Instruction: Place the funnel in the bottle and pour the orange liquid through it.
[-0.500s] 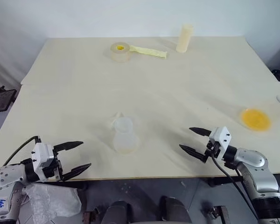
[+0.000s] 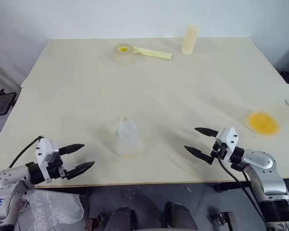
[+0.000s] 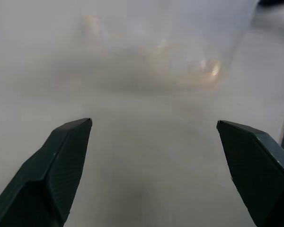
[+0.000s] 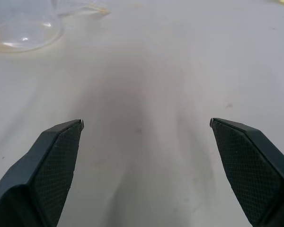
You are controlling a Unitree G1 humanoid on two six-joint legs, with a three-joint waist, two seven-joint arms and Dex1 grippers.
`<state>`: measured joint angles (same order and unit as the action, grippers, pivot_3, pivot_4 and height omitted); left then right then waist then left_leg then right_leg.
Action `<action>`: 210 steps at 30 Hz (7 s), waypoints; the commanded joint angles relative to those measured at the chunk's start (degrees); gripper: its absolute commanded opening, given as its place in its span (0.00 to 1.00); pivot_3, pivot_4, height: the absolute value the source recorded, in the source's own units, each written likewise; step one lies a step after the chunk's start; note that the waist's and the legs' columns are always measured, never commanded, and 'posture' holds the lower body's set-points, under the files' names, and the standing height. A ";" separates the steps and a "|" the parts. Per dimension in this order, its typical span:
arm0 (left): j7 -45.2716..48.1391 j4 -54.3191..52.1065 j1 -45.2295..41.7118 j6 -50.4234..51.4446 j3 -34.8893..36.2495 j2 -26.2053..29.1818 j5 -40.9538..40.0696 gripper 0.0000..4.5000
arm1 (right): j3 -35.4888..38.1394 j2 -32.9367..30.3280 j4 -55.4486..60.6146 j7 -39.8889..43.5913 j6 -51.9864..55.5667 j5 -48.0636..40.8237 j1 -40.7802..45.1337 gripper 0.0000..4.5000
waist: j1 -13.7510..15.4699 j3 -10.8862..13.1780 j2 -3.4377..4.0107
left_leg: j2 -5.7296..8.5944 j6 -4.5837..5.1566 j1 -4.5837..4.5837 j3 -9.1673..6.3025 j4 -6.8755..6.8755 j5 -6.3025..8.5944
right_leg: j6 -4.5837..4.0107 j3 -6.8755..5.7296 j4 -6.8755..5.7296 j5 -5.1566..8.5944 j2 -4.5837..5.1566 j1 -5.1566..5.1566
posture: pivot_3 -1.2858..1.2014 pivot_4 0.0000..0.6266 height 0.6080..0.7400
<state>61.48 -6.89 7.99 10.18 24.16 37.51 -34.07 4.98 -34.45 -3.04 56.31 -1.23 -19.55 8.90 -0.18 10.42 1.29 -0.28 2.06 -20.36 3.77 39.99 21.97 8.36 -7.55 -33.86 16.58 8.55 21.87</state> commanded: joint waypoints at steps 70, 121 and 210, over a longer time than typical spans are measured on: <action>5.56 41.06 -63.59 -13.44 -31.73 -21.91 18.04 0.52 | 10.64 -5.90 13.12 6.05 11.30 -16.58 -1.11 1.00 | 1.74 0.19 -0.31 | 0.49 0.14 -0.14 0.20 0.30 -0.08 | 0.11 -0.21 0.03 -0.06 -0.03 -0.19 | 0.52 0.24 1.00; 1.81 43.87 -64.31 -10.20 -28.05 -21.66 21.92 1.00 | 10.81 -4.11 12.97 3.84 10.20 -14.63 -0.65 1.00 | 1.72 0.26 -0.44 | 0.48 0.20 -0.26 0.00 0.44 -0.11 | 0.14 -0.25 -0.01 -0.07 0.00 -0.15 | 0.52 0.24 1.00; -5.58 40.82 -49.67 -22.62 -27.08 -4.45 29.56 0.01 | 3.33 -0.91 25.10 5.47 12.43 -17.12 -6.82 1.00 | 1.62 0.27 -0.47 | 0.45 0.13 -0.18 -0.02 0.56 -0.07 | 0.13 -0.17 -0.15 -0.07 -0.02 -0.16 | 0.52 0.24 1.00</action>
<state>55.19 34.61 -40.04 -11.94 -3.40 32.66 -4.04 6.91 -35.68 21.94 61.52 12.42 -35.33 1.61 1.44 10.70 0.81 0.17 2.19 -20.54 3.73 40.55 21.90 8.49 -7.72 -34.01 16.51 8.53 21.70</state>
